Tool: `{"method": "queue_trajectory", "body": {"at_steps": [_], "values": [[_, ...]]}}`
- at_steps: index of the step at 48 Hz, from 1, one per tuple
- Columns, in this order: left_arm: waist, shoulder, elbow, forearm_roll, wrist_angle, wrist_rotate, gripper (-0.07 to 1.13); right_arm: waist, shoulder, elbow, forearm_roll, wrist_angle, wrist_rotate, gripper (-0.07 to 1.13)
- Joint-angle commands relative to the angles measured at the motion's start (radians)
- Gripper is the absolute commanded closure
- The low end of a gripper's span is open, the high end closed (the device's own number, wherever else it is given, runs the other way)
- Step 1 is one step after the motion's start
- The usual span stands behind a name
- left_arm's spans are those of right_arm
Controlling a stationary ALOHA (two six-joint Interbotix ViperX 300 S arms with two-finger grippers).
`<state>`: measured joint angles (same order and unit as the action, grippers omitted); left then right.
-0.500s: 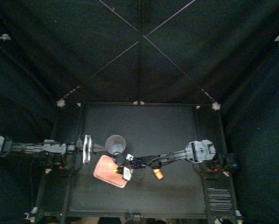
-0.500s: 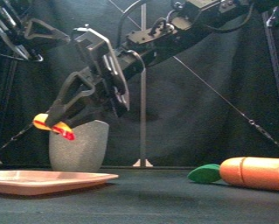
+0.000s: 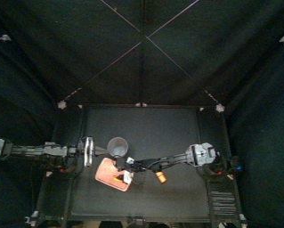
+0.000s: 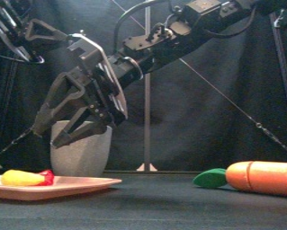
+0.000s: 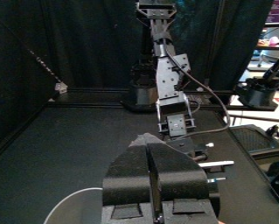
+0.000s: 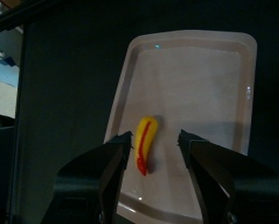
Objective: Pick the shrimp then place it on the pink plate
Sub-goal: Drop shrimp on the pink plate and return to neutral
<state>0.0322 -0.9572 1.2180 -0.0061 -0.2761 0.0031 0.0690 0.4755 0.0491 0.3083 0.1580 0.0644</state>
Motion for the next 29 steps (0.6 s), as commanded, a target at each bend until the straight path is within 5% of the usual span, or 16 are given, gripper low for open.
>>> {"method": "queue_trajectory", "body": {"at_steps": [1, 29], "values": [[0.002, 0.006, -0.012, 0.000, -0.009, -0.002, 1.06, -0.005, -0.052, -0.005, -0.002, -0.003, -0.003, 0.22], [0.003, 0.005, -0.008, 0.000, -0.009, 0.000, 1.06, 0.002, -0.301, 0.324, 0.003, -0.209, -0.002, 0.22]]}}
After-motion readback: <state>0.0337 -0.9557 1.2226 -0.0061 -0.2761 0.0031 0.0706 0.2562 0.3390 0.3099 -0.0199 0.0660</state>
